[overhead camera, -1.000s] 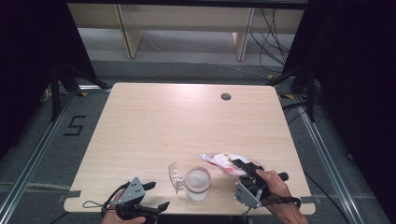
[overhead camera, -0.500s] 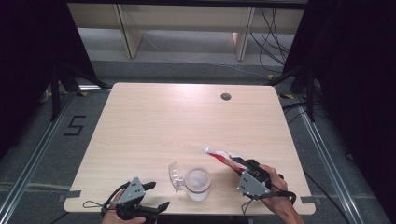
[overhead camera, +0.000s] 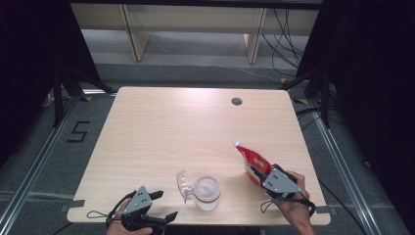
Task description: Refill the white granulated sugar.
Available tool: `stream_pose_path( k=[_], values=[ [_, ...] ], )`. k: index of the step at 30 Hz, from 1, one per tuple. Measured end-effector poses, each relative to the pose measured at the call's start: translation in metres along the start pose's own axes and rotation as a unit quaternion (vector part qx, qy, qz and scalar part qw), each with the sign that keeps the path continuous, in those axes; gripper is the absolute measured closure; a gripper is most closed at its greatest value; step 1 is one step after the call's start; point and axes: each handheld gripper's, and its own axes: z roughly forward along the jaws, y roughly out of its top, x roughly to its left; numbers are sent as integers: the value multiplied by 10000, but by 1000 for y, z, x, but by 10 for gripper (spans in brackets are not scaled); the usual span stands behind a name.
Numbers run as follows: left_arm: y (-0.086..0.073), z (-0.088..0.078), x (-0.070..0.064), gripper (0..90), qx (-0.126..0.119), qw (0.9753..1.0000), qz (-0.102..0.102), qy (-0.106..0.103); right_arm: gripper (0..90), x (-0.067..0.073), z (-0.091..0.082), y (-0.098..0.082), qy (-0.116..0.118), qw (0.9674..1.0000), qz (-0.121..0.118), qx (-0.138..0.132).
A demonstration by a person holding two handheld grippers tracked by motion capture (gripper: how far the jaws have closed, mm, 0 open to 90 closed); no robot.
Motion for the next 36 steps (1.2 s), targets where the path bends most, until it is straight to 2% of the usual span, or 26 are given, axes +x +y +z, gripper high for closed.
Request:
stream_pose_path(
  k=[1, 2, 3, 7, 9, 15, 21, 26, 29, 30, 31, 33, 34, 35, 36],
  values=[
    [0, -1, 0, 168, 46, 10000, 31, 42, 722, 0, -1, -1, -20, 10000, 62, -3],
    [0, 0, 0, 168, 8, 10000, 14, -6, 721, -1, -1, -2, -50, 9999, 140, -15],
    [0, -1, 0, 168, 41, 10000, 32, 35, 721, -1, -3, -3, -59, 9995, 315, 22],
    [0, -1, 0, 168, 37, 10000, 32, 29, 715, -2, -6, -7, -180, 9979, 616, 13],
    [1, -1, 1, 168, 38, 9999, 151, 12, 712, -2, -7, -8, -207, 9970, 742, 8],
    [1, -1, 1, 168, 43, 9999, 164, 14, 686, -3, -11, -12, -339, 9956, 868, 28],
    [1, -1, 1, 168, 40, 9999, 145, 21, 670, -1, -13, -12, -353, 9956, 868, 47],
    [1, -1, 1, 168, 37, 9999, 141, 17, 586, -1, -16, -10, -437, 9940, 999, 45],
    [1, -1, 2, 167, 105, 9996, 248, 54, 517, 1, -21, -9, -526, 9919, 1156, 24],
    [1, -1, 2, 168, 99, 9996, 247, 51, 508, 1, -23, -9, -490, 9920, 1167, 0],
    [1, -1, 1, 168, 99, 9999, 119, 68, 499, 3, -24, -9, -499, 9913, 1214, -31],
    [1, -1, 1, 168, 103, 9999, 111, 82, 462, 4, -26, -8, -507, 9913, 1211, -27],
    [1, -1, -1, 168, 26, 10000, 29, 34, 444, 4, -28, -8, -494, 9907, 1269, -22],
    [1, -2, 1, 168, 116, 9998, 131, 87, 423, 6, -29, -7, -576, 9882, 1418, -23],
    [1, -1, -1, 168, 40, 10000, 51, 39, 408, 6, -31, -7, -609, 9887, 1371, -25]
  ],
)
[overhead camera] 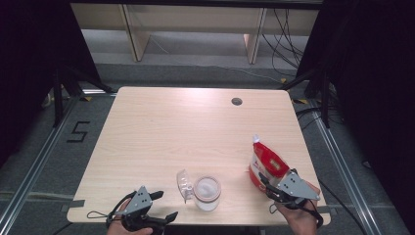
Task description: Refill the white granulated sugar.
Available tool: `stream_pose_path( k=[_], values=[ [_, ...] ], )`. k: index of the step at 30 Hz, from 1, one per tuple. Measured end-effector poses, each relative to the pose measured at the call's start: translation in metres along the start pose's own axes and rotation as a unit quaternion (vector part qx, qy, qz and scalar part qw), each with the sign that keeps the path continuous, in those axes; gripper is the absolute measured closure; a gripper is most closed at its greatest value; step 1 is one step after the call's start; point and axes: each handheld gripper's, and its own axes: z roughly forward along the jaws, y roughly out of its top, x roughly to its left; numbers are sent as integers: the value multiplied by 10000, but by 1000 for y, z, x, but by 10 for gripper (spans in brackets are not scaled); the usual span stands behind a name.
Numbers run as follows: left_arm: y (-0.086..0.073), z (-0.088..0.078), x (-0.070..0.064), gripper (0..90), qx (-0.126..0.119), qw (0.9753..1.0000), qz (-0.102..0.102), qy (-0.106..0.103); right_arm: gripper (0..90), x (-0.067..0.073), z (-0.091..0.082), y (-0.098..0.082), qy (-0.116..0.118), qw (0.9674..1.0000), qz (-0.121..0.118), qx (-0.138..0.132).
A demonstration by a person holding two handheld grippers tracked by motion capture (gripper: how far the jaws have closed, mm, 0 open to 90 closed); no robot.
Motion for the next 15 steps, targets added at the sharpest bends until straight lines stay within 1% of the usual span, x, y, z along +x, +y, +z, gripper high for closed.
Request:
stream_pose_path(
  k=[1, 2, 3, 4, 5, 6, 7, 8, 9, 10, 11, 12, 13, 14, 15],
  values=[
    [0, 1, -1, 168, -41, 10000, -59, -24, 403, 0, -2, 0, -2, 10000, 26, 4],
    [0, 1, -1, 168, -42, 10000, -64, -29, 394, 0, -3, -1, -8, 10000, 54, -13],
    [0, 1, -1, 168, -41, 10000, -51, -39, 383, 0, -6, -1, -11, 9999, 112, 15],
    [1, 0, 0, 168, -25, 10000, 63, -57, 376, 1, -7, -2, -40, 9998, 171, -16],
    [1, 0, 0, 168, -25, 10000, 38, -63, 369, 1, -10, -2, -56, 9998, 165, 13],
    [1, 0, 0, 168, -41, 9999, 47, -92, 361, 1, -12, -3, -70, 9999, 128, -16],
    [1, 0, 0, 168, -31, 9999, 71, -82, 356, 2, -14, -3, -113, 9998, 166, 19],
    [1, 0, -1, 168, -43, 9999, 42, -99, 349, 1, -17, -3, -105, 9998, 147, 37],
    [1, 1, -1, 169, -69, 9999, -12, -102, 348, 1, -19, -4, -99, 9997, 209, 25],
    [1, 1, -1, 173, -60, 9999, -10, -103, 346, 2, -22, -4, -59, 9997, 250, 5],
    [1, 1, -1, 173, -51, 9999, -2, -106, 338, 3, -25, -5, -111, 9993, 342, 36],
    [2, 1, -2, 174, -45, 9999, 6, -110, 339, 3, -27, -5, -54, 9995, 324, 22],
    [1, 2, -4, 174, -55, 9998, -139, -104, 338, 3, -30, -7, 3, 9993, 378, 63],
    [1, 2, -4, 174, -47, 9999, -119, -112, 336, 6, -32, -8, -24, 9987, 505, 70],
    [1, 2, -4, 174, -85, 9998, -140, -123, 336, 6, -33, -8, 48, 9990, 434, 68]
  ],
)
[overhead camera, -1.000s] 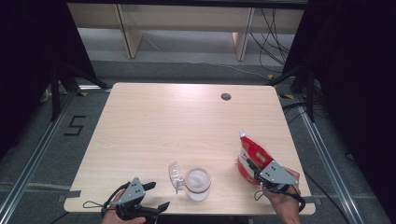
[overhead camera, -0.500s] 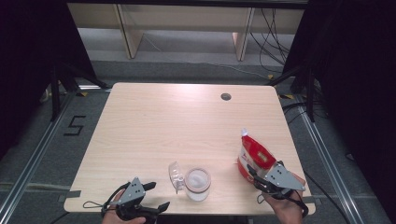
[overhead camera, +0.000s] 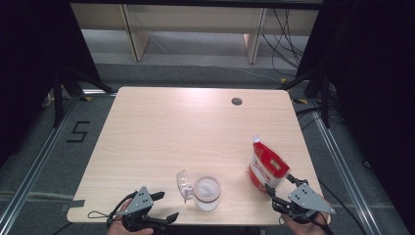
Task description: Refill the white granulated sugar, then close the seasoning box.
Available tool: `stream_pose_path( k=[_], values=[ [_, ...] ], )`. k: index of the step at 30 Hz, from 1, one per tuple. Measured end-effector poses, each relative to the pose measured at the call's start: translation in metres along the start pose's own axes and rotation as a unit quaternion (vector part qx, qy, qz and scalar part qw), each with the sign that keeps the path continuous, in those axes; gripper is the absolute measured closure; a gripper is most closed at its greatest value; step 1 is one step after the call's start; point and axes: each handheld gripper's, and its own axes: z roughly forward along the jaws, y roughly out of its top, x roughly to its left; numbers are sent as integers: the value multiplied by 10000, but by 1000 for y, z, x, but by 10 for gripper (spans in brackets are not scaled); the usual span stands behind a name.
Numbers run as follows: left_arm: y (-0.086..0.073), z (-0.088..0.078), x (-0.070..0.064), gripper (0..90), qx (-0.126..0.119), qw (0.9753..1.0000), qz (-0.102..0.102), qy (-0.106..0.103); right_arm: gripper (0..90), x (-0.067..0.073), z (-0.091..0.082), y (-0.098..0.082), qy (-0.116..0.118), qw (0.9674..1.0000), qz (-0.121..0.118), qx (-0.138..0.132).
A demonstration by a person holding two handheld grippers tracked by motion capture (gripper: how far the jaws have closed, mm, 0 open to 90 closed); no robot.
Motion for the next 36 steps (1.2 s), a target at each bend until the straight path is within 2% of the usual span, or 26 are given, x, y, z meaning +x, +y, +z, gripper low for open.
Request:
stream_pose_path(
  k=[4, 5, 6, 7, 9, 10, 11, 12, 13, 15, 16, 17, 18, 20, 22, 23, 24, 26, 27, 29, 30, 35, 36],
  values=[
    [2, -2, 0, 174, 58, 10000, 11, 56, 327, 1, -4, -4, 20, 9999, 98, 79],
    [3, -2, 0, 174, 50, 10000, 12, 40, 321, 3, -5, -5, 34, 9996, 236, 159],
    [3, -2, 0, 174, 81, 9999, 115, 21, 320, 3, -6, -6, 144, 9993, 256, 217],
    [4, -2, 0, 175, 107, 9999, 119, 33, 314, 4, -6, -8, 226, 9988, 358, 236],
    [4, -1, -2, 177, 104, 9999, -2, 35, 305, 6, -6, -9, 255, 9986, 359, 304],
    [4, 0, -3, 178, 87, 10000, -22, 31, 302, 6, -5, -11, 247, 9989, 315, 253],
    [4, -1, -2, 179, 161, 9998, 60, 61, 296, 6, -7, -11, 262, 9984, 362, 339],
    [4, -1, -3, 179, 149, 9999, 26, 72, 289, 8, -8, -12, 275, 9979, 455, 367],
    [5, 0, -4, 179, 86, 10000, -24, 29, 278, 6, -8, -12, 279, 9983, 390, 343],
    [6, 0, -4, 179, 121, 9999, 65, 26, 260, 6, -9, -14, 210, 9982, 444, 336],
    [6, -1, -4, 179, 146, 9999, 13, 48, 259, 7, -10, -15, 234, 9978, 493, 364],
    [6, -1, -4, 179, 157, 9999, 14, 52, 252, 7, -11, -15, 301, 9975, 499, 410],
    [6, -1, -4, 179, 142, 9999, -7, 45, 245, 7, -10, -16, 260, 9982, 411, 342],
    [7, -2, -4, 179, 141, 9998, 76, 74, 237, 10, -12, -16, 297, 9974, 486, 448],
    [7, -3, -3, 179, 175, 9997, 158, 83, 236, 10, -11, -17, 283, 9981, 337, 423],
    [7, -3, -3, 179, 178, 9997, 169, 82, 236, 13, -13, -17, 269, 9970, 509, 516],
    [7, -2, -6, 179, 131, 9999, -12, 60, 237, 12, -12, -18, 285, 9978, 380, 455],
    [8, -3, -5, 179, 136, 9999, 61, 41, 237, 13, -13, -18, 335, 9970, 412, 557],
    [8, -3, -5, 179, 117, 9998, 131, 20, 237, 14, -13, -18, 300, 9977, 353, 502],
    [9, -3, -6, 179, 77, 9999, 75, 28, 237, 15, -14, -18, 312, 9976, 320, 530],
    [9, -3, -7, 179, 67, 9999, -32, 70, 237, 15, -14, -18, 319, 9972, 370, 566],
    [11, -3, -9, 179, 75, 10000, -55, 19, 238, 16, -14, -20, 370, 9970, 348, 586],
    [13, -4, -10, 180, 92, 9999, 40, 5, 239, 15, -13, -20, 343, 9974, 270, 575]
  ],
)
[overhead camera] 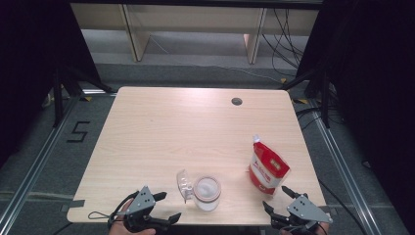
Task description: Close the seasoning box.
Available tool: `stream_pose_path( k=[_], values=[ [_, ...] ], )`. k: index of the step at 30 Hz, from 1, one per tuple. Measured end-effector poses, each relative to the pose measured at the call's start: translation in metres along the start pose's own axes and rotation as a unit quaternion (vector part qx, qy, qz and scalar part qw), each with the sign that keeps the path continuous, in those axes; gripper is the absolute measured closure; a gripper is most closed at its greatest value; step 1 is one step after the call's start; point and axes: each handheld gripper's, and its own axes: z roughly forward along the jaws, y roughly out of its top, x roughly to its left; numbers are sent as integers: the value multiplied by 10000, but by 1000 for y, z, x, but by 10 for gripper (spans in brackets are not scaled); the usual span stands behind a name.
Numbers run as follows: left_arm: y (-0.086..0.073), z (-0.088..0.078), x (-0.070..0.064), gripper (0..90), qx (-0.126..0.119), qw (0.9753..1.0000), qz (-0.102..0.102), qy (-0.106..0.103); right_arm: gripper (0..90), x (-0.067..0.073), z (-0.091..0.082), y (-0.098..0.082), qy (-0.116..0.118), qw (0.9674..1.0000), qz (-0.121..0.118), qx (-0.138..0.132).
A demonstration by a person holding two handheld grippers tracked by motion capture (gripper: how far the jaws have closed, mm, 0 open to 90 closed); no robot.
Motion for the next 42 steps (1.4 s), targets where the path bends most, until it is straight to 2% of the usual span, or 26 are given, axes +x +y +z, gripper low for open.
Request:
stream_pose_path(
  k=[3, 5, 6, 7, 8, 11, 12, 15, 16, 18, 19, 20, 21, 22, 23, 24, 29, 32, 33, 34, 36, 37, 41, 42],
  values=[
    [0, 0, -2, 203, -40, 10000, -53, -15, 239, 1, 1, 0, 38, 10000, 10, 43],
    [1, 0, -1, 233, -68, 10000, 9, -9, 240, 0, 1, -1, 7, 10000, -31, 32],
    [1, 0, -1, 277, -102, 9999, -94, -43, 242, 0, 1, 0, 2, 10000, -17, 32],
    [1, 0, -1, 327, -102, 9999, -94, -43, 242, 0, 1, 0, 2, 10000, -17, 32],
    [1, -2, 0, 373, -117, 9999, 16, -16, 243, 0, 2, -1, 10, 10000, -48, 43],
    [2, -3, -2, 536, -176, 9998, -23, 49, 246, 2, 2, 0, 142, 9998, 21, 111],
    [3, -5, -1, 594, -205, 9996, 142, 94, 247, 1, 3, 0, 51, 9999, -70, 58],
    [5, -6, -2, 734, -262, 9994, 161, 144, 249, 2, 3, 0, 57, 9999, -47, 90],
    [7, -6, -4, 776, -364, 9991, 114, 202, 250, 2, 3, 0, 43, 9999, -103, 70],
    [9, -7, -6, 830, -324, 9990, 204, 245, 252, 3, 3, 0, 117, 9998, -7, 130],
    [9, -7, -6, 849, -324, 9990, 204, 245, 253, 2, 4, 0, 64, 9998, -150, 74],
    [13, -7, -7, 869, -258, 9991, 254, 228, 254, 4, 3, -1, 77, 9999, -9, 115],
    [14, -5, -9, 888, -296, 9991, 214, 235, 254, 4, 4, -1, 58, 9999, -37, 109],
    [15, -4, -10, 893, -288, 9991, 236, 223, 255, 2, 4, 0, 66, 9998, -168, 95],
    [16, -3, -11, 894, -267, 9991, 268, 200, 256, 3, 5, 0, 66, 9998, -185, 93],
    [17, -2, -12, 895, -299, 9990, 291, 181, 257, 3, 4, 0, 100, 9998, -132, 135],
    [23, -1, -16, 896, -352, 9988, 314, 150, 259, 4, 5, 0, 100, 9997, -183, 127],
    [27, -2, -15, 896, -287, 9982, 505, 165, 259, 4, 5, 0, 105, 9996, -254, 101],
    [28, 0, -16, 896, -368, 9981, 483, 141, 259, 5, 5, 0, 130, 9996, -189, 146],
    [29, -2, -16, 896, -290, 9981, 511, 191, 259, 5, 5, 0, 111, 9996, -242, 103],
    [30, -1, -16, 896, -295, 9978, 558, 191, 259, 4, 5, 0, 102, 9996, -253, 94],
    [30, -1, -17, 896, -312, 9982, 472, 208, 259, 4, 5, 0, 98, 9996, -253, 93],
    [33, 2, -20, 896, -339, 9982, 462, 181, 260, 4, 5, 0, 90, 9995, -273, 97],
    [33, 3, -20, 895, -352, 9982, 462, 169, 260, 5, 5, 0, 129, 9996, -210, 141]
  ],
)
